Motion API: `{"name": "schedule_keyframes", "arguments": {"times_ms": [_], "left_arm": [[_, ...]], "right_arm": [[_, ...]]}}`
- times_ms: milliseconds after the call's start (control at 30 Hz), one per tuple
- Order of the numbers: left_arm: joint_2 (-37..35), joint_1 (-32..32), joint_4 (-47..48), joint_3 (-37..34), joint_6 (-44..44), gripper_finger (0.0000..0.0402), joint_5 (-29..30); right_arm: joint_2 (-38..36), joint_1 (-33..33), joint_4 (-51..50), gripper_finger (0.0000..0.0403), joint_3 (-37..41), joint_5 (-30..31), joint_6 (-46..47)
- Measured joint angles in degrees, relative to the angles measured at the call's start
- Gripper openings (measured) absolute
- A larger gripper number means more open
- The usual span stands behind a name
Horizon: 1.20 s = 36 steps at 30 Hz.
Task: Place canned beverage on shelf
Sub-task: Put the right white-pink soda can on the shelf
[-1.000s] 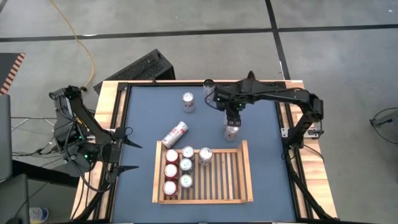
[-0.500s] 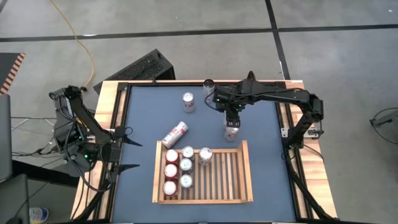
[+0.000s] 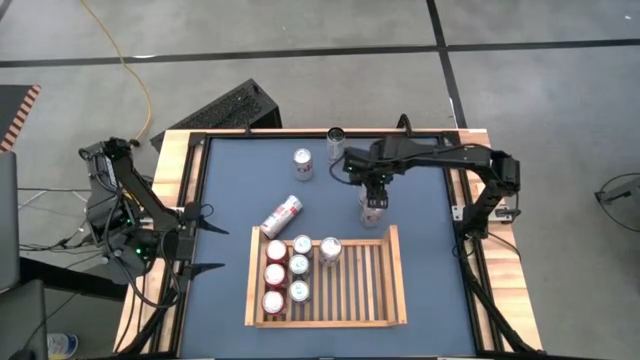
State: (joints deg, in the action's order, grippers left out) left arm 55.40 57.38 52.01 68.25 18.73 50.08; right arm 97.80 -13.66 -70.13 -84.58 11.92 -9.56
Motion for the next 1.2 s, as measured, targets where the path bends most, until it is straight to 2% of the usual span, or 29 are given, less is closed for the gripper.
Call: {"name": "schedule_keyframes", "arguments": {"times_ms": [367,467,667,700,933,1067,1200], "left_arm": [[0.0,-0.1,0.0,0.0,-0.1,0.032,0.3],[0.0,-0.1,0.0,0.0,-0.3,0.032,0.3],[0.0,-0.1,0.0,0.0,-0.3,0.032,0.3],[0.0,-0.1,0.0,0.0,-0.3,0.032,0.3],[0.0,-0.1,0.0,0.0,-0.2,0.032,0.3],[0.0,-0.1,0.0,0.0,-0.2,0.032,0.2],[0.0,-0.1,0.0,0.0,-0.2,0.032,0.3]], "right_arm": [[0.0,0.4,2.3,0.0305,0.1,0.1,-1.6],[0.0,0.7,2.6,0.028,0.1,0.1,-1.5],[-0.1,1.0,2.1,0.0194,0.0,0.2,-1.1],[-0.1,1.0,2.0,0.019,0.0,0.2,-0.9],[0.2,0.9,0.5,0.019,-1.8,0.5,2.6],[0.1,1.0,-0.8,0.019,-5.4,3.5,4.4],[0.1,0.8,-4.4,0.019,-10.1,3.5,6.7]]}}
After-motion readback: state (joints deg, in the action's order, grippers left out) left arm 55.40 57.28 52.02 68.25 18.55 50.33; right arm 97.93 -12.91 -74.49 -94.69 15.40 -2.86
